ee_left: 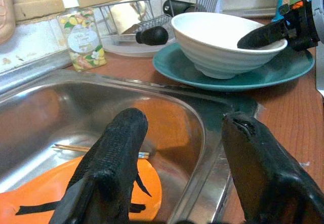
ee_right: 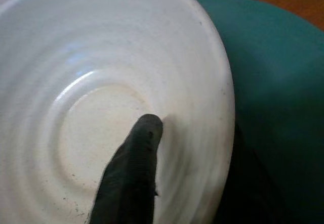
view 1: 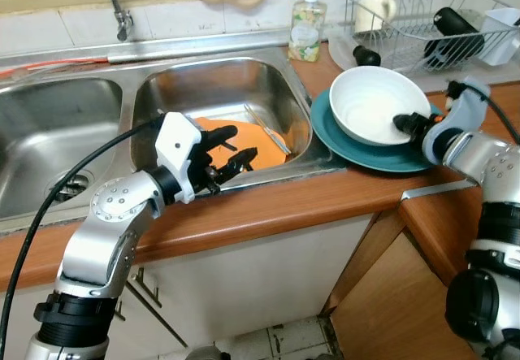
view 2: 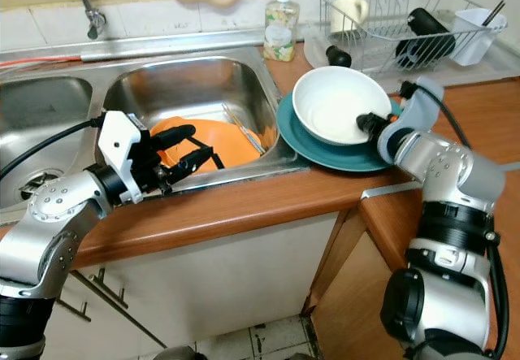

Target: Kitchen organization

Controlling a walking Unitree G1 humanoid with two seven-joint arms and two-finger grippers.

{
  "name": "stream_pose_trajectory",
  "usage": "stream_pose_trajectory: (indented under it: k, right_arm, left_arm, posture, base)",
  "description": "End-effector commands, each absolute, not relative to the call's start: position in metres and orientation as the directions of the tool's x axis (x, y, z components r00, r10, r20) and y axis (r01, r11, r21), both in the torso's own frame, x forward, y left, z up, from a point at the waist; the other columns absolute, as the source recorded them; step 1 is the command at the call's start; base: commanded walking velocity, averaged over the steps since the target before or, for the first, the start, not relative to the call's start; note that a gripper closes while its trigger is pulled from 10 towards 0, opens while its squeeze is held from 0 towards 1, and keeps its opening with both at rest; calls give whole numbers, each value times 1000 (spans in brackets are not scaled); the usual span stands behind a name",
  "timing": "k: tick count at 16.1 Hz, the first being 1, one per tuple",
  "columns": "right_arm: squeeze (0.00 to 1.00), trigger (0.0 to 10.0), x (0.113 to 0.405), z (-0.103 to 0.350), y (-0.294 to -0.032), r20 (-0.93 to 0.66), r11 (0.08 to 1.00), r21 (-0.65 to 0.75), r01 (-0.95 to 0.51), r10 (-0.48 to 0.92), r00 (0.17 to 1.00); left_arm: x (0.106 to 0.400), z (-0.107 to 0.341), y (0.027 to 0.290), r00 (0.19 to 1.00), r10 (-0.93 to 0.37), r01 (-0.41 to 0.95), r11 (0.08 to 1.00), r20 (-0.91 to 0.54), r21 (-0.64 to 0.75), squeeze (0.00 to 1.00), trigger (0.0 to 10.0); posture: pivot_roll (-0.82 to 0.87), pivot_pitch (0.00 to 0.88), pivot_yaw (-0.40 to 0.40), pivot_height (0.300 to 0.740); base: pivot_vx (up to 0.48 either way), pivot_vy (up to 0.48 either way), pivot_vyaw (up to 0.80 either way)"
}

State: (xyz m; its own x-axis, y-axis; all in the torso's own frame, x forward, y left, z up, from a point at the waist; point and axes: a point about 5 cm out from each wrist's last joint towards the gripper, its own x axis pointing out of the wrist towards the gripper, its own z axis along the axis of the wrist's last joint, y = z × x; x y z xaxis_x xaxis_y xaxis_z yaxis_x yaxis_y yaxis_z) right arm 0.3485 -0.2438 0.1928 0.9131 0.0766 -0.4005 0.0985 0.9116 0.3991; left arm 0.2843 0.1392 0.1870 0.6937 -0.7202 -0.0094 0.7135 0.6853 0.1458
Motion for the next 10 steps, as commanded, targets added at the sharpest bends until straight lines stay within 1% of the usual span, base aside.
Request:
stream_pose_trajectory:
  k: [1, 4, 6, 8, 10]
  right_arm:
    - [0, 0, 347, 192, -242, -404, 918, 384, 98, 71, 912]
    - [0, 0, 348, 196, -242, -380, 922, 375, 91, 63, 923]
    - [0, 0, 350, 206, -241, -315, 917, 393, 73, 60, 947]
    - [0, 0, 352, 212, -238, -288, 915, 402, 46, 79, 954]
    - [0, 0, 355, 223, -231, -223, 924, 381, -23, 116, 968]
  left_arm:
    - [285, 190, 138, 691, -723, 713, 680, -11, 171, 0, 10000]
    - [285, 189, 137, 688, -726, 716, 675, -18, 178, 0, 10000]
    - [286, 191, 137, 693, -720, 710, 680, -13, 180, 0, 10000]
    - [290, 192, 139, 717, -697, 687, 708, 2, 164, 0, 10000]
    - [296, 194, 143, 763, -646, 642, 762, 21, 84, 0, 10000]
  posture:
    - [-19, 0, 39, 740]
    - [-20, 0, 41, 740]
    - [-18, 0, 39, 740]
    - [-18, 0, 39, 740]
    - [-15, 0, 36, 740]
  base:
    - [0, 0, 0]
    - [0, 0, 0]
    - [0, 0, 0]
    - [0, 0, 0]
    - [0, 0, 0]
